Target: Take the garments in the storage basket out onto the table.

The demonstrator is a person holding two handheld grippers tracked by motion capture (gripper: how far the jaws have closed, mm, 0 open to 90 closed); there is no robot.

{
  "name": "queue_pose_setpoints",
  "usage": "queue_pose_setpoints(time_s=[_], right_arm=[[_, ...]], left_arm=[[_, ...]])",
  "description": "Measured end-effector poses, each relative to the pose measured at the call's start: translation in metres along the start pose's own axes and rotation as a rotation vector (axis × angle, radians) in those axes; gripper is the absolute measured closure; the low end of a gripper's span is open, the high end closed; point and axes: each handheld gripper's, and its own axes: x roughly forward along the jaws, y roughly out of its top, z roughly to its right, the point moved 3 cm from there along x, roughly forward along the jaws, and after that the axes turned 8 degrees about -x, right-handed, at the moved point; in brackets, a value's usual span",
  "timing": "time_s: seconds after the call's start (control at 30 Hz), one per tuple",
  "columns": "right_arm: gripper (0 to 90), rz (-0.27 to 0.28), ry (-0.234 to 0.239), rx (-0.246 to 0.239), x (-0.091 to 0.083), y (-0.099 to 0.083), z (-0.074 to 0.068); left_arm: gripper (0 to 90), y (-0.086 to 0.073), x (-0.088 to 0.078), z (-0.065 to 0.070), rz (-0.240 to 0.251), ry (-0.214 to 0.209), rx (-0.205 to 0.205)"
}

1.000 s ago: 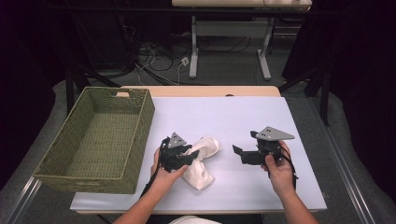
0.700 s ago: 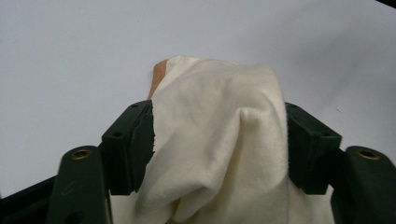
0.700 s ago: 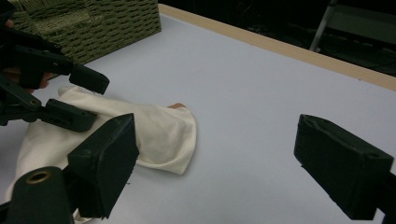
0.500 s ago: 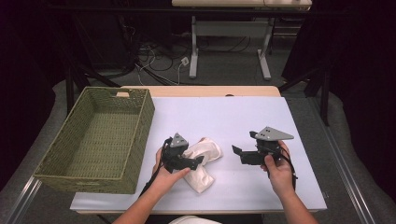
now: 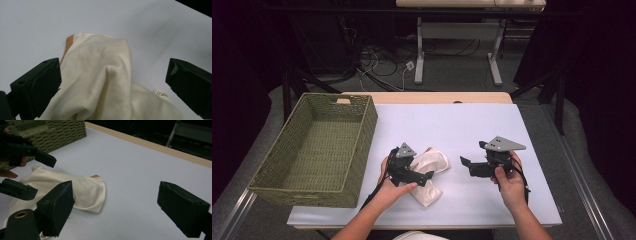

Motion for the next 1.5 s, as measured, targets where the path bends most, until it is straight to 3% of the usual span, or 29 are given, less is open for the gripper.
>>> queue_pose_setpoints(time_s=[0.2,0.47,0.63,1.0,1.03,1.2,1.5], right_arm=[[13.5,-0.007,0.001,-0.006,-0.001,0.000,-0.001],[13.5,-0.009,0.001,-0.004,-0.001,0.000,-0.001],[13.5,-0.001,0.001,-0.003,-0.001,0.001,-0.001],[13.4,0.000,0.001,-0.008,-0.001,0.001,-0.002],[13.5,0.002,0.001,-0.007,-0.001,0.001,-0.002],[13.5,-0.005,0.001,-0.005,-0.002,0.001,-0.001],[13.5,-0.001,-0.003,0.000,-0.004,0.001,-0.001]], left_arm=[[0.4,0.004,-0.006,-0.001,0.010,0.000,-0.007],[0.4,0.012,-0.019,0.002,0.032,-0.046,-0.003],[0.4,0.018,-0.028,0.005,0.026,-0.065,0.029],[0.4,0.027,-0.049,0.006,0.031,-0.070,0.042],[0.4,0.030,-0.053,0.006,0.055,-0.064,0.039],[0.5,0.034,-0.064,0.005,0.065,-0.075,0.026],[0.8,0.043,-0.087,-0.008,0.109,-0.053,0.025]])
